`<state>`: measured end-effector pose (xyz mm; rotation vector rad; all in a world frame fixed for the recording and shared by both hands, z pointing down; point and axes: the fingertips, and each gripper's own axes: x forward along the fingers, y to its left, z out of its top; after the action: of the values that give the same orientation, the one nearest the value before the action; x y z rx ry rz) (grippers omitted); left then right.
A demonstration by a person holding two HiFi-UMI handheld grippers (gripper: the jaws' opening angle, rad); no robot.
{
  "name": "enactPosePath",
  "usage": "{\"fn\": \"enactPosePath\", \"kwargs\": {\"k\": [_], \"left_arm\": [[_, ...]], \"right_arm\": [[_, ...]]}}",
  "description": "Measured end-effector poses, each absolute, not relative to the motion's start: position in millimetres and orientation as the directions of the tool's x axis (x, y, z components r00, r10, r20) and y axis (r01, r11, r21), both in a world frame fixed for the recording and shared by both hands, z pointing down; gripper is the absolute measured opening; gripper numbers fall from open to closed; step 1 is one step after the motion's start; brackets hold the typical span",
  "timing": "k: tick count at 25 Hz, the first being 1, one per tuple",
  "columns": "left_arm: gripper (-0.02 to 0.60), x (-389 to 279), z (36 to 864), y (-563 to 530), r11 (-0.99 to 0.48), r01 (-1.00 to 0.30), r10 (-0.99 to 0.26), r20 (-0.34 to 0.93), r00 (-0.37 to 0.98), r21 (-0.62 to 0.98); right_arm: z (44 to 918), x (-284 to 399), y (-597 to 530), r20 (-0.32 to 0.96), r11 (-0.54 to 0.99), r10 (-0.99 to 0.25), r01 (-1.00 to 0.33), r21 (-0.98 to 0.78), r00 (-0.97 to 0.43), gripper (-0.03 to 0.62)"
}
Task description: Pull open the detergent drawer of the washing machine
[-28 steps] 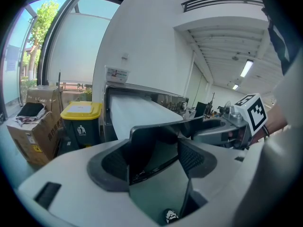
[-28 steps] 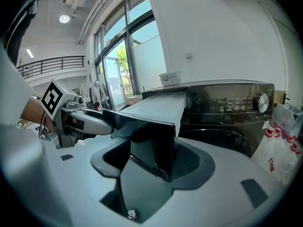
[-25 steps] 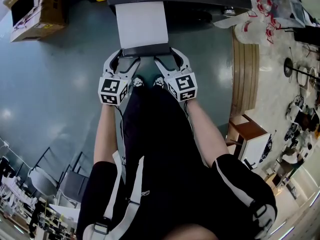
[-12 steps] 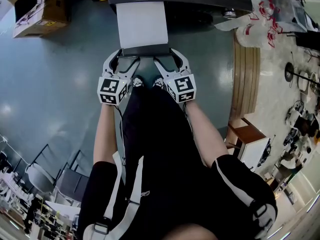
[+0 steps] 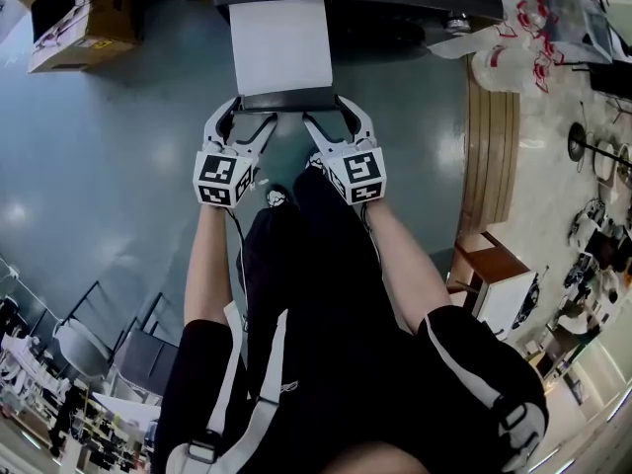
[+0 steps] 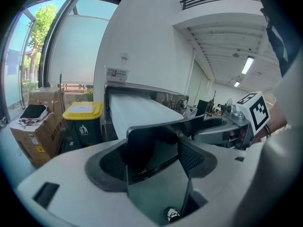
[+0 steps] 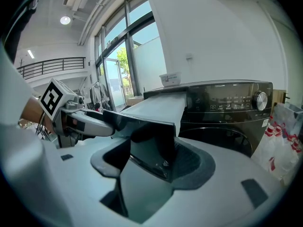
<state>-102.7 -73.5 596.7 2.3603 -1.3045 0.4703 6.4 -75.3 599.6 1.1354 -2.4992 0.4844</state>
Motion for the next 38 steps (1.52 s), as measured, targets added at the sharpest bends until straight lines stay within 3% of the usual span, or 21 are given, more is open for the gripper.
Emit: {"fn": "enactPosePath", "kwargs": {"k": [38], "left_arm": [[0.324,-98,598,-46,-0.483,-0.853,-0.715,0.472,0.515,0.198]], "right_arm": [[603,10,-48,0.465,0.609,-0.655,-0.78,-0.143,-0.596,0.291]]}}
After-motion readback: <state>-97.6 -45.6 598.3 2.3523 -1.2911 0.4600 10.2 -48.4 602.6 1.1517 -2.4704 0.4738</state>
